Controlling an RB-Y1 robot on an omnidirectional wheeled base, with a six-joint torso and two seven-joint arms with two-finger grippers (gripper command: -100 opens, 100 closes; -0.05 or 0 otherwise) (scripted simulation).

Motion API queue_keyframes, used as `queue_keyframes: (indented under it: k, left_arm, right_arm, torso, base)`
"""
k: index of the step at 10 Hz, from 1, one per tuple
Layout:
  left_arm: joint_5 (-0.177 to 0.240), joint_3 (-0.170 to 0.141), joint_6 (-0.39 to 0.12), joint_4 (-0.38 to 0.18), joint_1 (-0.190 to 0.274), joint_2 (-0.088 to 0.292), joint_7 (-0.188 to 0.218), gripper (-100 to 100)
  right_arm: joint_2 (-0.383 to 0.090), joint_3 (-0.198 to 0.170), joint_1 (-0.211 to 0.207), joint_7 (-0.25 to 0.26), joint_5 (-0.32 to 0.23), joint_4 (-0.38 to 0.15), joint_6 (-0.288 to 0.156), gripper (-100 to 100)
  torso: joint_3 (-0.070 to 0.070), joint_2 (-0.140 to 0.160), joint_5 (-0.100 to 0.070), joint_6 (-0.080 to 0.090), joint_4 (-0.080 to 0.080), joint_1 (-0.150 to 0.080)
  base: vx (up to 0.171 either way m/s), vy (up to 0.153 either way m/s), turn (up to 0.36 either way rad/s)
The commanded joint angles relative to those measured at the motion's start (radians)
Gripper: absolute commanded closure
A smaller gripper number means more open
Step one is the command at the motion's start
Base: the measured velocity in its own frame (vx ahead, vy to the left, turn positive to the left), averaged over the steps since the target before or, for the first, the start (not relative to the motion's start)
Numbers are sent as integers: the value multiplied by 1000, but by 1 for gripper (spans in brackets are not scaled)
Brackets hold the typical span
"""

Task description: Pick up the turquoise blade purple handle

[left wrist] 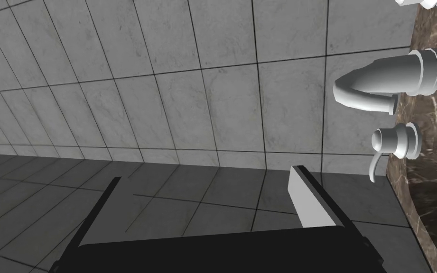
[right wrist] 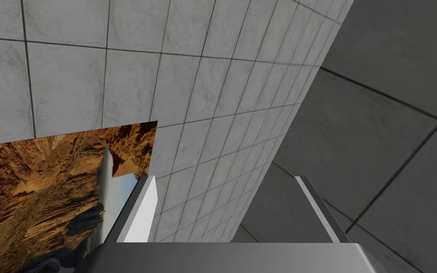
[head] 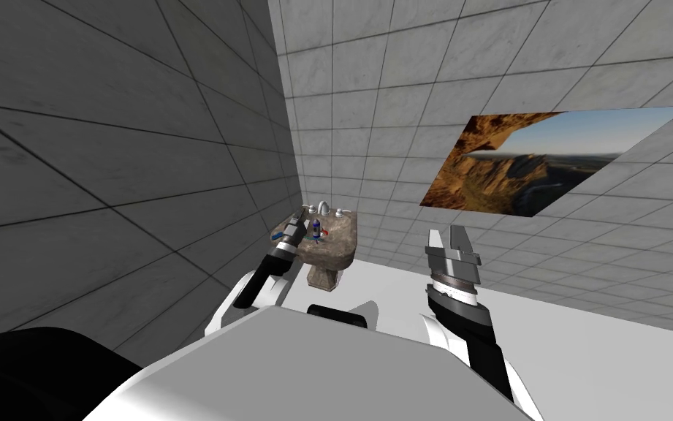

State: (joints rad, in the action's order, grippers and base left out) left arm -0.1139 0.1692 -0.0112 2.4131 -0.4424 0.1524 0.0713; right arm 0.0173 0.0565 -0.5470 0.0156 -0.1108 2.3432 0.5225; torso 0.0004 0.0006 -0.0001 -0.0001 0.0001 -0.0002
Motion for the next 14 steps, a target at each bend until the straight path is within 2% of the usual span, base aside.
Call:
queue_keyframes:
  k: [1, 2, 5, 8, 13, 14]
  left_arm:
    - [1, 4, -29, 4, -3, 5, 8, -100]
    - [-2, 16, -70, 7, 1, 6, 19, -100]
    - [-6, 28, -130, 10, 4, 7, 29, -100]
    - [-14, 50, -219, 15, 9, 7, 50, -100]
    - [-23, 70, -337, 19, 10, 5, 71, -100]
    - [-27, 78, -377, 21, 10, 3, 81, -100]
  right_arm:
    - [0, 0, 0, 0, 0, 0, 0, 0]
    - [0, 0, 0, 0, 0, 0, 0, 0]
    - [0, 0, 0, 0, 0, 0, 0, 0]
    - [0, 0, 0, 0, 0, 0, 0, 0]
    - [0, 0, 0, 0, 0, 0, 0, 0]
    - [0, 0, 0, 0, 0, 0, 0, 0]
  torso:
    - [0, 0, 0, 0, 0, 0]
    - [0, 0, 0, 0, 0, 0]
    - [0, 0, 0, 0, 0, 1]
    - [0, -1, 0, 0, 0, 1]
    - [-1, -1, 0, 0, 0, 2]
    - [-1, -1, 0, 0, 0, 2]
  base:
    - [-7, -4, -40]
    - [-6, -2, -59]
    - [-4, 2, -44]
    - [1, 6, -50]
    - [7, 13, -44]
    - [11, 18, -106]
